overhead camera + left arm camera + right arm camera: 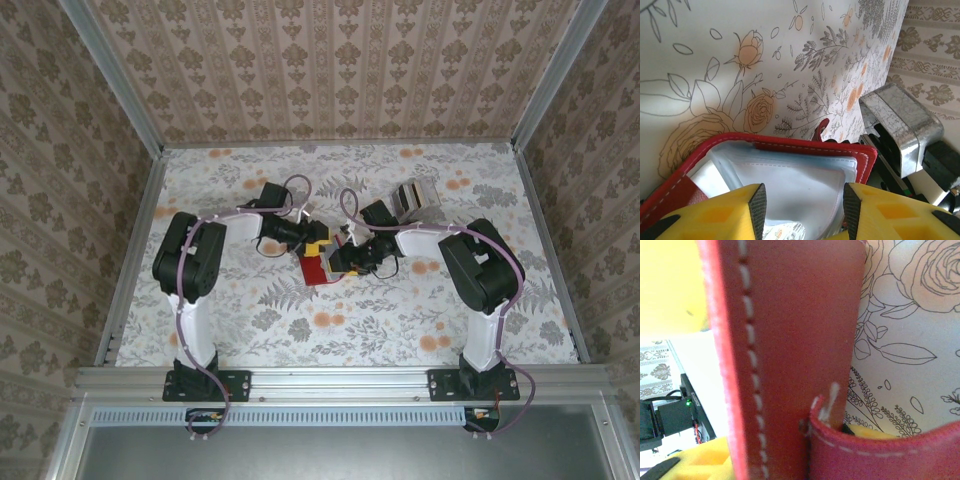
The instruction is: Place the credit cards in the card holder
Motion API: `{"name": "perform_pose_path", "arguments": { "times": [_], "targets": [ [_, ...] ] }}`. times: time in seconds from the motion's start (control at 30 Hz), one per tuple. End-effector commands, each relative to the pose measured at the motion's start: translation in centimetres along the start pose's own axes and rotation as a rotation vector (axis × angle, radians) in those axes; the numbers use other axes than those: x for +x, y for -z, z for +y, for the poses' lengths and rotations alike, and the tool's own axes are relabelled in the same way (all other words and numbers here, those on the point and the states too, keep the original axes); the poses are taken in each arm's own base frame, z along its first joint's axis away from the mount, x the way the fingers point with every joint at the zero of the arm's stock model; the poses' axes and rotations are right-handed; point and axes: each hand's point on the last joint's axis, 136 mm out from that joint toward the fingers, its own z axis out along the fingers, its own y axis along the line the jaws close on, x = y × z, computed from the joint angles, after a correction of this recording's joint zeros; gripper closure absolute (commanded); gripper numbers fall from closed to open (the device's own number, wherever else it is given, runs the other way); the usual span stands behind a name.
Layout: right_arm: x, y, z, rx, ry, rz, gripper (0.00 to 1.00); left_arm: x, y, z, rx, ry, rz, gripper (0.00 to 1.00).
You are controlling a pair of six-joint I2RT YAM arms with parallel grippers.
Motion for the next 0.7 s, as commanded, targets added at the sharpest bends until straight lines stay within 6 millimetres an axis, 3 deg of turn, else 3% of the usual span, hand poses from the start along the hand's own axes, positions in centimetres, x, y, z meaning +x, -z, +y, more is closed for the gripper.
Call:
{"name": "perform_pose_path", "arguments": {
  "times": [0.0,0.23,0.67],
  "targets": [
    [-0.5,0.5,0.9,-0.005,0.023,-0.020,0.47,-0.3,-0.3,1.0,-0.050,-0.016,0.004,0.53],
    [-1.6,2.2,-0.3,0.000,-0.032,-0.097,0.39,0.9,-0.9,4.3,-0.149,-0.018,0.049,0.58],
    [-1.7,3.3,-2.5,0.116,-0.078,-0.126,0.37,0.5,-0.5,3.4,-0.120,-0.044,0.047,0.59]
  ]
}}
